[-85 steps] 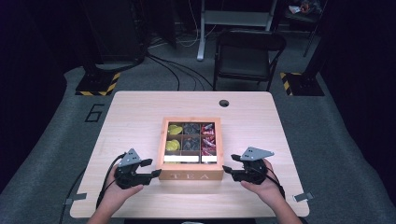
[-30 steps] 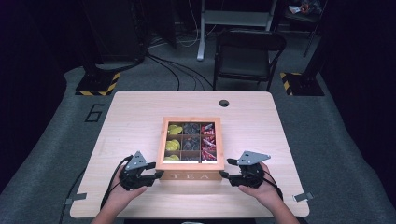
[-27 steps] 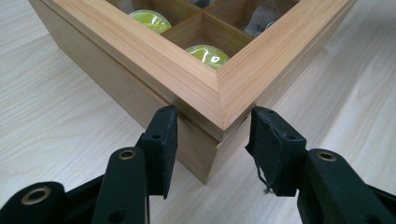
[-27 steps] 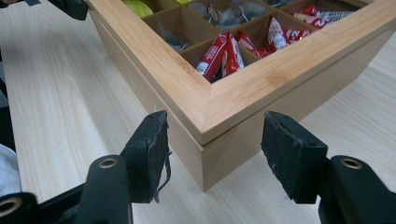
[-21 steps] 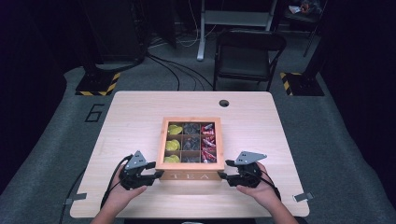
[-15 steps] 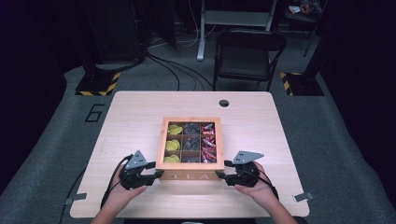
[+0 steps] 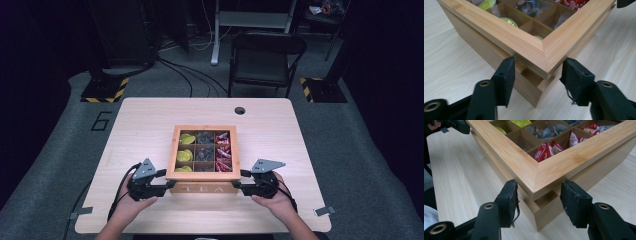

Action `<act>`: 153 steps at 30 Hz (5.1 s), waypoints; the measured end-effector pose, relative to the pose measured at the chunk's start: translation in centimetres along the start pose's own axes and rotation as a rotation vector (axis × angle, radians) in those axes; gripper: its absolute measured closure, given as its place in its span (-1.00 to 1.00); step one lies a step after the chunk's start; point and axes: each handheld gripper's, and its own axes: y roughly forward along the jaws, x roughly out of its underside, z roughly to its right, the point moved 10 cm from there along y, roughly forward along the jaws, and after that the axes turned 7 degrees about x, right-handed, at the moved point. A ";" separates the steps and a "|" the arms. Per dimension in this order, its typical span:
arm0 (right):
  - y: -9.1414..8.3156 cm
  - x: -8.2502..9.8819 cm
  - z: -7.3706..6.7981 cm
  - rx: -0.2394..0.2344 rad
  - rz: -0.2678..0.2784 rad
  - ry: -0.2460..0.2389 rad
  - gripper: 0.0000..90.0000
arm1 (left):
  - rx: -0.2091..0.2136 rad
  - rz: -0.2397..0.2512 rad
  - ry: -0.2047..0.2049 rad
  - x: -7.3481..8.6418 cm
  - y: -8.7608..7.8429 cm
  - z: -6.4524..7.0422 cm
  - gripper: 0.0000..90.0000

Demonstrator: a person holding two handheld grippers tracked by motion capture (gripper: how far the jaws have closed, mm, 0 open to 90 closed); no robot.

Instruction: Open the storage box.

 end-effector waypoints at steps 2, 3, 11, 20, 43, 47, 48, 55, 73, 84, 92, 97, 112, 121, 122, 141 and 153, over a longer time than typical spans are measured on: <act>-0.1 -0.1 0.1 0.000 0.003 0.001 0.06 | 0.002 -0.002 0.013 -0.1 -0.2 0.0 -0.10; -0.1 -0.1 0.1 0.000 0.003 0.001 0.06 | 0.002 -0.002 0.013 -0.1 -0.2 0.0 -0.11; -0.5 -0.7 0.1 0.000 -0.009 0.022 0.07 | -0.012 0.024 0.035 -0.8 -0.5 -0.1 -0.13; -0.8 -1.2 0.1 -0.015 -0.036 0.038 0.06 | -0.003 0.002 0.040 -1.3 -0.8 -0.1 -0.13; -1.0 -2.6 1.3 0.050 0.036 -0.046 -0.20 | 0.014 -0.001 0.031 -3.7 -2.1 -0.4 -0.11; -0.8 -2.7 1.6 0.068 0.035 -0.052 -0.20 | 0.015 -0.004 0.030 -3.8 -2.2 -0.4 -0.11; -0.7 -2.8 2.0 0.080 0.040 -0.049 -0.19 | 0.014 -0.006 0.030 -3.8 -2.2 -0.4 -0.11; -0.3 -3.6 2.9 0.113 0.071 -0.084 -0.20 | 0.022 0.000 0.025 -4.2 -2.4 -0.5 -0.11; -1.5 -6.9 3.8 0.112 0.117 -0.126 -0.19 | 0.020 0.085 0.022 -7.4 -3.4 -1.4 -0.11; -2.0 -9.0 4.3 0.100 0.143 -0.080 -0.10 | 0.005 0.077 0.033 -7.5 -2.9 -2.8 -0.12; -2.2 -10.0 4.7 0.101 0.144 -0.073 -0.09 | -0.014 0.099 0.014 -7.7 -1.8 -5.0 -0.09; -2.2 -10.4 4.9 0.103 0.142 -0.064 -0.09 | -0.021 0.097 0.027 -8.3 -1.1 -6.1 -0.09; -2.3 -11.3 5.3 0.105 0.143 -0.062 -0.09 | -0.012 0.145 0.036 -10.0 0.3 -7.9 -0.01; -2.4 -11.8 5.5 0.103 0.148 -0.045 -0.09 | -0.008 0.139 0.040 -10.4 0.4 -8.1 0.02; -2.4 -11.8 5.5 0.103 0.153 -0.047 -0.09 | -0.010 0.146 0.039 -10.5 0.5 -8.1 0.02; -1.3 -11.6 6.4 0.111 0.146 -0.053 -0.11 | -0.004 0.136 0.023 -11.5 0.4 -8.7 0.04; 1.4 -11.4 9.1 0.146 0.121 -0.029 -0.07 | 0.003 0.151 0.000 -12.4 0.4 -9.4 0.06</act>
